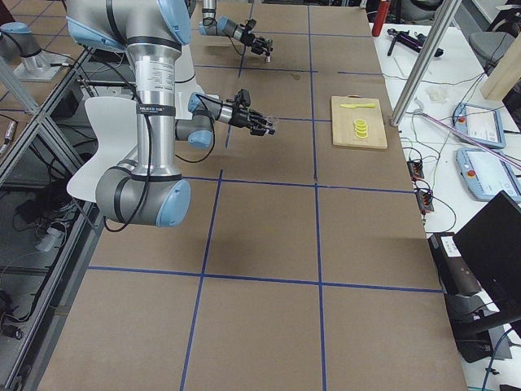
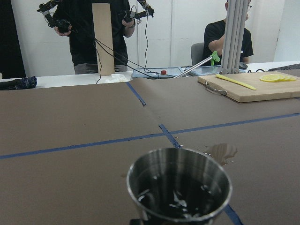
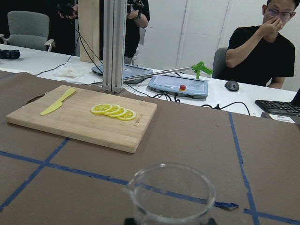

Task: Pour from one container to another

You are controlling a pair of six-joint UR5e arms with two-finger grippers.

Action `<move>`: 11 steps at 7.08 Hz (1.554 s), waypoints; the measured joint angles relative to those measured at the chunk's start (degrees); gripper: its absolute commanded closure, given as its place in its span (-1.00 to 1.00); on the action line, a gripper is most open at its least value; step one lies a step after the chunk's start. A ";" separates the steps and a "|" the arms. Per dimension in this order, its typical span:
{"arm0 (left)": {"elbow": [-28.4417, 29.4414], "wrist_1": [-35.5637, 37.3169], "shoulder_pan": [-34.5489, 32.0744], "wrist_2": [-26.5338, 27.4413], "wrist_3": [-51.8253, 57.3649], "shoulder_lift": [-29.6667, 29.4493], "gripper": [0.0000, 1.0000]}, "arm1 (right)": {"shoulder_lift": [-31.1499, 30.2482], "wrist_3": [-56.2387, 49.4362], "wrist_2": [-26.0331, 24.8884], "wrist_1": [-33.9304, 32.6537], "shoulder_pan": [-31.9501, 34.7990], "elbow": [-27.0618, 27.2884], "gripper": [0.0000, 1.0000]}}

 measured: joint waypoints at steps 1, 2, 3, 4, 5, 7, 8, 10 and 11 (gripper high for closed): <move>-0.09 0.00 0.00 0.02 0.07 0.00 -1.00 | 0.00 0.00 0.00 0.00 -0.01 0.01 1.00; -0.17 -0.06 0.00 0.06 0.13 0.00 -1.00 | 0.00 0.00 0.00 0.00 -0.03 0.01 1.00; -0.29 -0.12 0.00 0.08 0.18 0.00 -1.00 | 0.00 0.00 0.00 0.00 -0.03 0.01 1.00; -0.60 -0.18 0.00 0.11 0.20 0.10 -1.00 | 0.03 0.00 0.00 0.00 0.00 0.04 1.00; -1.16 -0.20 0.00 0.15 0.25 0.39 -1.00 | 0.05 0.00 0.00 0.00 0.02 0.19 1.00; -2.18 -0.25 0.08 -0.06 0.39 1.44 -1.00 | 0.05 0.06 0.00 0.00 0.03 0.80 1.00; -2.97 -0.28 0.26 -1.08 0.43 1.96 -1.00 | 0.03 0.08 0.00 0.00 0.03 1.13 1.00; -4.16 -0.19 0.65 -5.40 0.47 3.44 -1.00 | 0.04 0.09 0.00 0.00 0.03 1.57 1.00; -4.67 -0.19 0.73 -7.16 0.47 4.54 -1.00 | 0.05 0.09 0.00 0.00 0.01 1.64 1.00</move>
